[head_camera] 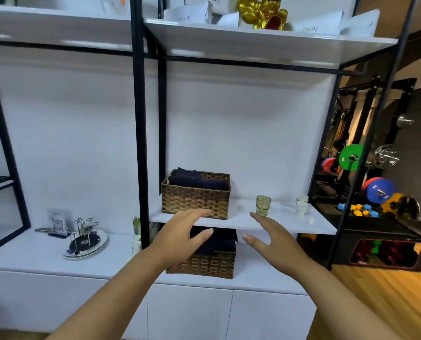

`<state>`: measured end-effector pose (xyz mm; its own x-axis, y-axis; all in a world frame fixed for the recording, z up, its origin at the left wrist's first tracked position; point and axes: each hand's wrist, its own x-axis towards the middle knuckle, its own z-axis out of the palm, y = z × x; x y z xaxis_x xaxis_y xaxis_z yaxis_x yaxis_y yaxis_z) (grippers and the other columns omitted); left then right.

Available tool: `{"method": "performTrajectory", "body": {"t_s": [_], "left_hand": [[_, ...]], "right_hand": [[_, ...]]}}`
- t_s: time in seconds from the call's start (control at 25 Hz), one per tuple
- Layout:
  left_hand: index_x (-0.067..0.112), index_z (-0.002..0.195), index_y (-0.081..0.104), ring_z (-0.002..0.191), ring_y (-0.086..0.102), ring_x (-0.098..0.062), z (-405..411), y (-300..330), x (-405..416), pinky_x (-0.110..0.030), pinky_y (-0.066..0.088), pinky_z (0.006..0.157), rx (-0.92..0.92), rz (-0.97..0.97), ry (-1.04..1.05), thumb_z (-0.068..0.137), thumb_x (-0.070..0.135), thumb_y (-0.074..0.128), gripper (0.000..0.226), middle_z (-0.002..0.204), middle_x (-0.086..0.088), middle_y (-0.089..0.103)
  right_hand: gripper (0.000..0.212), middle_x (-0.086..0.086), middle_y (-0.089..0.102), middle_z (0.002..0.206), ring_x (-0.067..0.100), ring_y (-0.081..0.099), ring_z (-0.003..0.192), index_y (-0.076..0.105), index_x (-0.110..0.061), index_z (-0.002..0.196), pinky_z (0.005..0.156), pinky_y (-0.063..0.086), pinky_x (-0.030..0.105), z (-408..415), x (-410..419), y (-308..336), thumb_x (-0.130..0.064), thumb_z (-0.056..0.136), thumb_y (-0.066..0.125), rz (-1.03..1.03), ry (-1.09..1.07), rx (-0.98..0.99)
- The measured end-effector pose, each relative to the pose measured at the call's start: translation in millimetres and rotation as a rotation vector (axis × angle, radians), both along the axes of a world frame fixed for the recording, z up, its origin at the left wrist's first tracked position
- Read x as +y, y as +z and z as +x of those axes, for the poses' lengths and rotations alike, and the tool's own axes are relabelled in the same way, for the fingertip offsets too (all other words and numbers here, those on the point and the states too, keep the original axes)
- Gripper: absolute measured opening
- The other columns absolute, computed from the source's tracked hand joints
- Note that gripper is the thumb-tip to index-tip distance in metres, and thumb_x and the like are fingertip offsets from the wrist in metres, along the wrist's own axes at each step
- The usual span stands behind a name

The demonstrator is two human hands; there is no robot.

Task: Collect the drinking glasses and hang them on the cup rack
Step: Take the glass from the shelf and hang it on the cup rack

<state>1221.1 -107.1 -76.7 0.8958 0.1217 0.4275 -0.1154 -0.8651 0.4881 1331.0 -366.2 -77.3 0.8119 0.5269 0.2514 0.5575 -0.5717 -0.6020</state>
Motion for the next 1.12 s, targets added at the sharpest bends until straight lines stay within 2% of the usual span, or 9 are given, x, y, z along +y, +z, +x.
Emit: {"method": "performTrajectory", "body": {"t_s": [0.16,0.4,0.6,0.72,0.84,0.96,1.12], "left_hand": [[0.040,0.150,0.045,0.142,0.039,-0.003,66.2,-2.0,-8.9,-0.031,0.037,0.116,0.008,-0.023,0.063,0.101,0.053,0.056,0.053,0.152,0.020,0.048],[0.040,0.150,0.045,0.143,0.038,-0.004,136.8,-23.3,-17.7,-0.034,0.036,0.118,0.060,-0.020,0.102,0.100,0.054,0.055,0.052,0.153,0.019,0.047],[0.037,0.151,0.046,0.142,0.040,-0.005,203.9,-34.2,-13.7,-0.030,0.036,0.116,0.064,-0.010,0.098,0.101,0.050,0.057,0.053,0.152,0.017,0.049],[0.037,0.152,0.045,0.143,0.040,-0.007,257.3,-44.0,-8.3,-0.035,0.037,0.117,0.076,-0.019,0.052,0.101,0.052,0.056,0.055,0.154,0.016,0.048],[0.039,0.154,0.040,0.143,0.039,-0.007,314.3,-55.2,-1.6,-0.036,0.038,0.116,0.102,-0.039,-0.016,0.101,0.052,0.055,0.056,0.155,0.016,0.046],[0.037,0.155,0.038,0.143,0.040,-0.010,367.8,-70.4,10.9,-0.035,0.038,0.115,0.122,-0.051,-0.072,0.101,0.049,0.057,0.059,0.155,0.012,0.046],[0.039,0.155,0.037,0.143,0.039,-0.010,433.1,-99.9,30.3,-0.034,0.037,0.116,0.210,-0.049,-0.166,0.100,0.052,0.057,0.059,0.156,0.013,0.044]], "right_hand": [[0.073,-0.015,0.033,0.167,0.010,0.026,0.154,0.033,-0.045,0.159,0.119,0.026,0.032,82.9,-2.9,-3.1,-0.066,0.093,0.058,-0.036,0.067,0.002],[0.075,-0.015,0.033,0.167,0.011,0.027,0.154,0.034,-0.044,0.159,0.122,0.026,0.035,174.9,-10.5,-29.1,-0.069,0.092,0.058,-0.030,0.096,0.052],[0.077,-0.014,0.036,0.166,0.011,0.030,0.153,0.035,-0.044,0.157,0.123,0.029,0.039,239.9,-15.7,-50.6,-0.073,0.089,0.058,-0.011,0.058,0.105],[0.076,-0.014,0.036,0.165,0.012,0.030,0.153,0.035,-0.041,0.158,0.122,0.028,0.034,279.5,-16.2,-61.8,-0.068,0.091,0.060,-0.019,0.017,0.118],[0.077,-0.015,0.038,0.162,0.011,0.032,0.151,0.036,-0.037,0.159,0.114,0.027,0.025,322.3,-12.0,-69.6,-0.066,0.092,0.061,-0.044,-0.034,0.124],[0.079,-0.013,0.038,0.163,0.012,0.032,0.151,0.036,-0.036,0.159,0.114,0.028,0.026,364.5,-0.7,-77.3,-0.066,0.092,0.062,-0.069,-0.087,0.143],[0.078,-0.011,0.038,0.164,0.013,0.031,0.152,0.031,-0.041,0.160,0.115,0.029,0.029,411.5,20.2,-99.6,-0.063,0.092,0.065,-0.006,-0.193,0.242]]}}
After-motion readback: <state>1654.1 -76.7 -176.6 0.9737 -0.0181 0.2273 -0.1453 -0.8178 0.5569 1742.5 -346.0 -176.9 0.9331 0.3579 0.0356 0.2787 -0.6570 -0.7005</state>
